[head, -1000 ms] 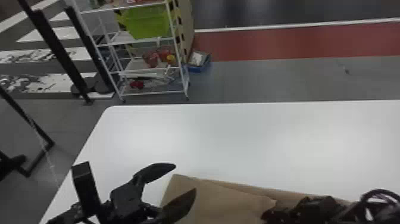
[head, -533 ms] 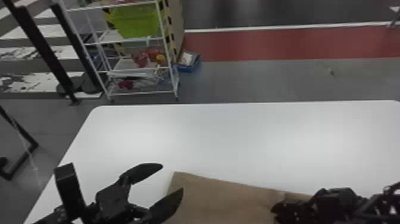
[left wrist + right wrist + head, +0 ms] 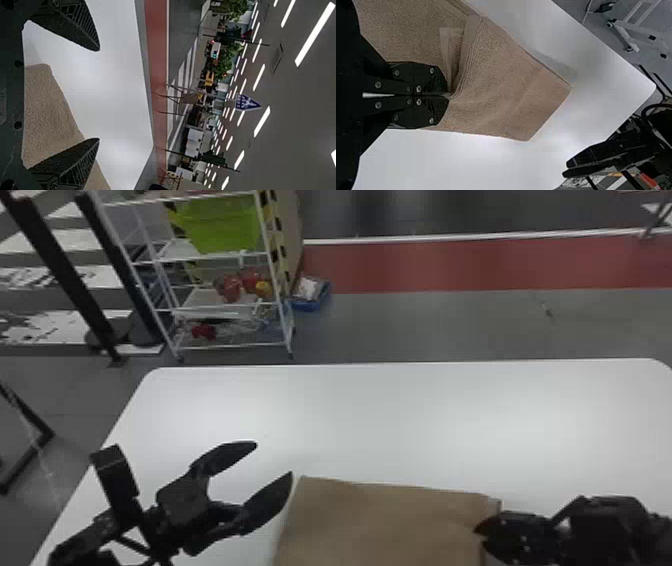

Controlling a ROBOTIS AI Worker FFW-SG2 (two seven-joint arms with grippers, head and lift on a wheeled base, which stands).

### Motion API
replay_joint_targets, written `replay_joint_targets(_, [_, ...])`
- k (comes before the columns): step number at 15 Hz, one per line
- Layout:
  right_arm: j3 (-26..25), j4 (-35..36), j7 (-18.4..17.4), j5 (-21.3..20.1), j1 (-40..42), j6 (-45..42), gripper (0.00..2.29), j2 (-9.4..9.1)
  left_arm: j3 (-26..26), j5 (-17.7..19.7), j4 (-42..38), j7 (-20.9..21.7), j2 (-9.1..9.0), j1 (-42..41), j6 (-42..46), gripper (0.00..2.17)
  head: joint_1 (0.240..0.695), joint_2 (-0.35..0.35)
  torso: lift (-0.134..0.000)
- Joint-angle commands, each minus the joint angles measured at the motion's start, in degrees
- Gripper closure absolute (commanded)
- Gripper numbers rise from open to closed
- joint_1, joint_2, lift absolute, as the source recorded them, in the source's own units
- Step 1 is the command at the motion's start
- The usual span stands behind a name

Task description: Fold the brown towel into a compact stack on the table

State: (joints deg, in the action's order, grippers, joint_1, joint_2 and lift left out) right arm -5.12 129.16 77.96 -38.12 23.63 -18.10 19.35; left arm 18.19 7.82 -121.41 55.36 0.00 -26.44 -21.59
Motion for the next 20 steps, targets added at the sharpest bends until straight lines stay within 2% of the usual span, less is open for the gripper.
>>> replay_joint_targets(1, [-0.7, -3.1, 0.4, -1.3, 1.2, -1.5, 1.71, 0.16, 1.4, 0.0, 3.6, -1.0, -0.15, 2.4, 2.3, 0.07, 0.695, 0.101, -0.119])
replay_joint_targets(3, [0.9, -6.6, -1.0, -3.9, 1.1, -4.1, 1.71, -0.19, 1.7, 0.4, 7.2, -4.6, -0.15, 3.7, 9.7, 0.07, 0.695, 0.105, -0.119])
replay_joint_targets(4, [0.7, -6.3, -1.1, -3.4, 0.5, -4.1, 1.71, -0.19, 2.3, 0.3, 8.3, -5.5, -0.15, 4.4, 10.4, 0.07, 0.695, 0.115, -0.119])
replay_joint_targets(6, [-3.4, -0.9, 0.0, 0.8, 0.8, -3.7, 1.71, -0.11, 2.9, 0.9, 8.5, -6.4, -0.15, 4.7, 10.4, 0.07, 0.695, 0.138, -0.119])
replay_joint_targets(8, [-8.3, 1.4, 0.4, 4.0, 2.4, -3.9, 1.71, 0.16, 3.3, 1.1, 8.5, -6.4, -0.15, 4.6, 10.2, 0.07, 0.695, 0.148, -0.119])
replay_joint_targets(10, [-8.6, -1.2, 0.4, 2.2, 4.1, -5.5, 1.71, 0.07, 3.6, 1.2, 9.0, -6.4, -0.15, 4.6, 10.4, 0.08, 0.695, 0.134, -0.119])
replay_joint_targets(12, [-7.2, -6.5, 0.4, -1.3, 4.6, -9.4, 1.71, 0.07, 3.5, 1.1, 9.9, -6.5, -0.15, 5.1, 10.4, 0.08, 0.695, 0.113, -0.119])
replay_joint_targets(14, [-7.1, -8.7, 0.4, -2.4, 3.8, -9.7, 1.71, 0.16, 3.6, 1.1, 10.0, -6.5, -0.15, 5.3, 10.2, 0.08, 0.695, 0.107, -0.119])
replay_joint_targets(16, [-8.5, -6.7, 0.4, -0.4, 3.2, -9.7, 1.71, 0.16, 3.6, 0.7, 10.0, -6.5, -0.15, 5.7, 9.9, 0.08, 0.695, 0.098, -0.119])
replay_joint_targets(19, [-14.7, -0.7, 0.4, 4.8, 5.1, -9.4, 1.71, 0.25, 3.6, 0.6, 10.1, -6.4, -0.15, 5.9, 9.7, 0.08, 0.695, 0.088, -0.119])
replay_joint_targets(20, [-15.3, -0.5, 0.4, 5.2, 6.2, -9.5, 1.71, 0.25, 3.8, 0.6, 10.1, -6.4, -0.15, 5.9, 9.7, 0.08, 0.695, 0.082, -0.119])
